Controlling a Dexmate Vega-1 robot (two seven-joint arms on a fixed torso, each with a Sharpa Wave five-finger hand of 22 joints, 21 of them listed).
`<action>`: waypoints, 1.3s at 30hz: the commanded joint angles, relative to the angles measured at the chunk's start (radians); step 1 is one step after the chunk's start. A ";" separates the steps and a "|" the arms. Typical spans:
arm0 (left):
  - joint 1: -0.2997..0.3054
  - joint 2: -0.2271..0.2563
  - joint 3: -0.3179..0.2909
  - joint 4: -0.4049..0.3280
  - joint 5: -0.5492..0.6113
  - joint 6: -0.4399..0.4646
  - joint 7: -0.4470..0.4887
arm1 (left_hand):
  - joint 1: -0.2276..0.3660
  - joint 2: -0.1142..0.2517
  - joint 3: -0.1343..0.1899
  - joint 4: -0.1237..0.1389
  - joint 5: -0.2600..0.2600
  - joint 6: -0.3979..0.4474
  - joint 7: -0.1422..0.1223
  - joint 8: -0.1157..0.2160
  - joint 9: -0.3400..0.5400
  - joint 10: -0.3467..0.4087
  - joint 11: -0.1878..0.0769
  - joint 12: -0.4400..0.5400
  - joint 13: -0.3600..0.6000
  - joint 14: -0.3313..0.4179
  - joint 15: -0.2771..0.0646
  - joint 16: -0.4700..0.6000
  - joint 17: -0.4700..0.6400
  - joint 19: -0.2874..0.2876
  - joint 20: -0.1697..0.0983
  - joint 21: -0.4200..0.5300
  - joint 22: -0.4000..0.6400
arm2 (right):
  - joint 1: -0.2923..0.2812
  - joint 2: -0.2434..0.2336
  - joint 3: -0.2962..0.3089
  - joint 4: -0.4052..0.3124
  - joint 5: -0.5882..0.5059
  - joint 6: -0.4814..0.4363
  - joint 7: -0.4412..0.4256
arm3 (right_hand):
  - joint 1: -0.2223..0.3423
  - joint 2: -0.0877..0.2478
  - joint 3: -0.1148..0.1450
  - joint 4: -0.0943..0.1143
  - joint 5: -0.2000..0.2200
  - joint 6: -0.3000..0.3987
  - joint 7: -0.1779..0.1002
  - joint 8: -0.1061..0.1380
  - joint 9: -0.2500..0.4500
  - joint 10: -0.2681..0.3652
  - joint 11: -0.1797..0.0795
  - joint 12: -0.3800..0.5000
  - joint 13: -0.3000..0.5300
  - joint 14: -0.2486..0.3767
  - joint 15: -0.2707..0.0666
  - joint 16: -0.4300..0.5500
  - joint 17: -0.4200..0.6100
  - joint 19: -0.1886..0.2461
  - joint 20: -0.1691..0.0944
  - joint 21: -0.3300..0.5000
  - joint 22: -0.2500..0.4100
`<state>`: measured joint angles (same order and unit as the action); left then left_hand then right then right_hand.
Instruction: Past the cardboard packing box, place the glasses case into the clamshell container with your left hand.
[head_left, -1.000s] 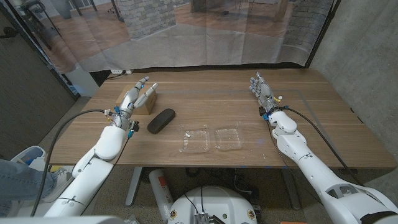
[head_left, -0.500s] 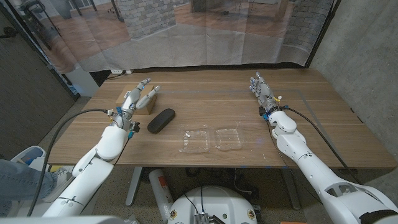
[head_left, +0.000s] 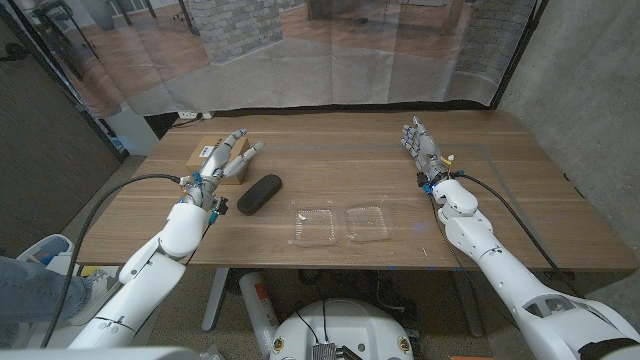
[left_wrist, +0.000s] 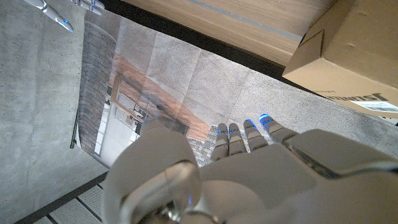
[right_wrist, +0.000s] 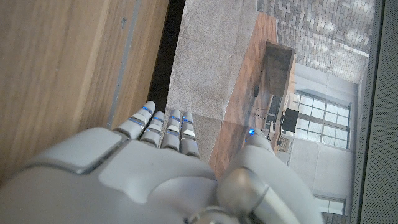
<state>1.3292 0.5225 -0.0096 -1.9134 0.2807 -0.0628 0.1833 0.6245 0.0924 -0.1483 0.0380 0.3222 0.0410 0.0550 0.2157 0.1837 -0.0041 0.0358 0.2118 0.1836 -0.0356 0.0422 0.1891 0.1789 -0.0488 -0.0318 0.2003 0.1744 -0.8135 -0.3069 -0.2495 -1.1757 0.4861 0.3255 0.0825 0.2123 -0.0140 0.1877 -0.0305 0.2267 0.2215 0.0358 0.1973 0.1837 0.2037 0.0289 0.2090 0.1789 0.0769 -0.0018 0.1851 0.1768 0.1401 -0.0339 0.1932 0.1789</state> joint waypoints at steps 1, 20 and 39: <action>0.014 0.019 0.015 -0.035 0.045 0.054 0.008 | 0.011 -0.001 0.000 -0.009 0.006 0.003 -0.003 -0.004 0.005 0.001 0.007 -0.003 0.004 0.005 0.008 0.002 0.003 -0.009 0.003 -0.002 0.005 | -0.008 0.001 0.008 0.000 0.009 0.008 0.007 | 0.003 0.013 0.003 -0.005 -0.001 0.003 0.001 0.000 0.005 0.010 -0.002 0.002 0.003 0.005 0.000 -0.001 0.003 -0.003 -0.020 0.004 0.003; 0.026 0.041 0.036 -0.063 0.104 0.112 0.020 | 0.029 -0.004 0.001 -0.019 0.005 0.002 -0.006 -0.006 0.005 -0.001 0.010 -0.005 0.005 0.004 0.010 0.001 0.003 -0.007 0.007 -0.001 0.005 | -0.016 -0.004 0.011 -0.007 0.010 0.011 0.009 | 0.004 0.014 0.002 -0.007 -0.002 0.002 0.002 -0.001 0.005 0.009 -0.001 0.001 0.004 0.004 0.000 -0.001 0.003 -0.001 -0.023 0.005 0.003; 0.012 0.074 0.078 -0.088 0.200 0.201 0.034 | 0.068 -0.011 0.004 -0.042 0.006 -0.006 -0.031 -0.012 0.007 -0.007 0.011 -0.008 0.006 0.004 0.015 0.001 0.004 0.006 0.062 0.004 0.006 | -0.014 0.000 0.013 0.000 0.011 0.010 0.005 | 0.003 0.015 0.002 -0.008 -0.002 0.002 0.002 -0.001 0.005 0.010 -0.002 0.001 0.004 0.005 0.004 0.000 0.004 -0.003 -0.018 0.004 0.003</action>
<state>1.3483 0.5801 0.0441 -1.9868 0.4255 0.0877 0.2051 0.6761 0.0829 -0.1415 0.0034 0.3222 0.0311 0.0291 0.2087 0.1888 -0.0079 0.0395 0.2069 0.1835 -0.0311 0.0466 0.1891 0.1789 -0.0423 0.0143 0.2003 0.1773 -0.8299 -0.3097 -0.2381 -1.1834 0.4970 0.3328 0.0892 0.2139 -0.0048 0.1877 -0.0303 0.2267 0.2215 0.0359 0.1973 0.1837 0.2037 0.0288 0.2090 0.1789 0.0769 -0.0018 0.1851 0.1794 0.1401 -0.0340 0.1932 0.1789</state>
